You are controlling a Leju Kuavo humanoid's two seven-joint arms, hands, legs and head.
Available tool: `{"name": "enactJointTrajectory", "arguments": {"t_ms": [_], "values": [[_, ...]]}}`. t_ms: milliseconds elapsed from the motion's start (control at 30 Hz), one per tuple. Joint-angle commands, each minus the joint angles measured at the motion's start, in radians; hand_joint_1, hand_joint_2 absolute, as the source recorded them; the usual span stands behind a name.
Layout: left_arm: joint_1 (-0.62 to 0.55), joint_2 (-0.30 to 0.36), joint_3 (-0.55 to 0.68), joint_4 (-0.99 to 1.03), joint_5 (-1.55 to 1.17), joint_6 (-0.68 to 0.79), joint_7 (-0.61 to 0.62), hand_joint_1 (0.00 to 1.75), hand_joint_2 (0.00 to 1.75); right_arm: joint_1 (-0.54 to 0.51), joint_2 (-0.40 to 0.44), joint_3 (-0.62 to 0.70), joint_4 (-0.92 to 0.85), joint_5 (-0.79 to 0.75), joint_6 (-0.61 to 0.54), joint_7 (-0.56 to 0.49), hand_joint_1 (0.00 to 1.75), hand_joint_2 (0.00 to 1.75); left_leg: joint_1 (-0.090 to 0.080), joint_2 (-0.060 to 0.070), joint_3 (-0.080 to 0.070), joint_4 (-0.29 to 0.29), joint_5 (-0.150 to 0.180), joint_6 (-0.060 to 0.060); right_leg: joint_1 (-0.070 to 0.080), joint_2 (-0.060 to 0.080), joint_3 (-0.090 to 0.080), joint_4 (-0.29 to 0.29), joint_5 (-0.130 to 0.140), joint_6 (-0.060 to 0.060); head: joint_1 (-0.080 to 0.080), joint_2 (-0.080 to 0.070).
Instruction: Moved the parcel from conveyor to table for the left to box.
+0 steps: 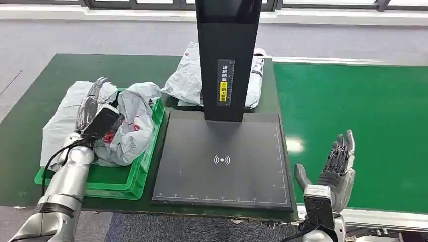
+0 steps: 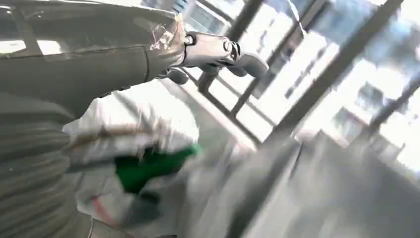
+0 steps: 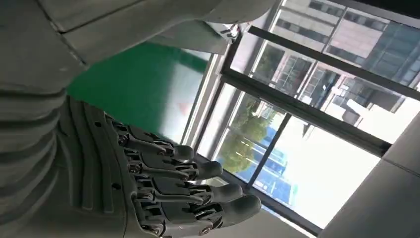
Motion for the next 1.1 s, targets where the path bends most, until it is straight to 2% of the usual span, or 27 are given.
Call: {"name": "enactJointTrajectory", "arguments": {"t_ms": [33, 333, 400, 667, 733, 833, 933, 1033, 1100], "values": [[-0.018, -0.049, 0.055, -0.084, 0.133, 0.15, 0.009, 0.0, 1.75, -0.022, 0.005, -0.035, 0.035, -0.008, -0.022, 0.005, 0.0, 1.75, 0.0, 0.0, 0.001, 0.0, 0.0, 0.002, 0.001, -0.002, 0.001, -0.001, 0.0, -0.002, 0.0, 0.0], [0.011, -0.082, 0.04, -0.201, 0.251, 0.165, -0.056, 0.0, 1.75, -0.085, -0.021, -0.003, 0.103, -0.029, -0.028, -0.002, 0.0, 1.75, 0.001, 0.001, 0.0, -0.001, 0.0, 0.002, 0.001, -0.001, 0.002, -0.002, 0.0, -0.002, 0.0, 0.0], [0.025, -0.094, 0.021, -0.239, 0.353, 0.09, -0.065, 0.0, 1.75, -0.109, -0.035, 0.017, 0.132, -0.039, -0.041, -0.011, 0.0, 1.75, 0.0, 0.001, 0.001, -0.001, 0.0, 0.003, 0.001, -0.001, 0.003, -0.002, 0.0, -0.002, 0.0, 0.0], [0.022, -0.098, 0.005, -0.24, 0.374, 0.084, -0.068, 0.0, 1.75, -0.116, -0.04, 0.026, 0.139, -0.04, -0.046, -0.012, 0.0, 1.75, 0.0, 0.001, 0.003, -0.002, 0.0, 0.003, 0.001, -0.002, 0.004, -0.003, 0.0, -0.003, 0.0, 0.0], [0.013, -0.119, 0.006, -0.247, 0.426, 0.082, -0.067, 0.0, 1.75, -0.141, -0.048, 0.046, 0.159, -0.044, -0.047, -0.017, 0.0, 1.75, 0.0, 0.0, 0.001, -0.001, 0.0, 0.002, 0.0, -0.001, 0.002, -0.001, 0.0, -0.002, 0.0, 0.0], [-0.029, -0.114, -0.011, -0.206, 0.355, 0.241, -0.017, 0.0, 1.75, -0.16, -0.061, 0.09, 0.177, -0.035, -0.058, -0.016, 0.0, 1.75, 0.0, 0.001, 0.002, -0.001, 0.0, 0.004, 0.001, -0.002, 0.003, -0.002, 0.001, -0.003, 0.0, 0.0], [-0.041, -0.103, -0.013, -0.192, 0.358, 0.238, -0.012, 0.0, 1.75, -0.161, -0.061, 0.095, 0.18, -0.035, -0.064, -0.014, 0.0, 1.75, 0.001, 0.0, 0.001, -0.001, 0.0, 0.003, 0.001, -0.002, 0.002, -0.001, 0.001, -0.003, 0.0, 0.0], [-0.076, -0.089, -0.007, -0.142, 0.316, 0.302, 0.03, 0.0, 1.75, -0.161, -0.075, 0.112, 0.186, -0.031, -0.078, -0.011, 0.0, 1.75, 0.001, -0.001, 0.001, -0.001, 0.001, 0.002, 0.001, -0.003, 0.002, -0.002, 0.0, -0.003, 0.0, 0.0], [-0.104, -0.05, -0.019, -0.089, 0.246, 0.301, 0.081, 0.0, 1.75, -0.155, -0.086, 0.123, 0.19, -0.033, -0.085, -0.007, 0.0, 1.75, 0.0, -0.001, 0.002, -0.002, 0.001, 0.003, 0.001, -0.003, 0.004, -0.002, 0.0, -0.003, 0.0, 0.0]]}}
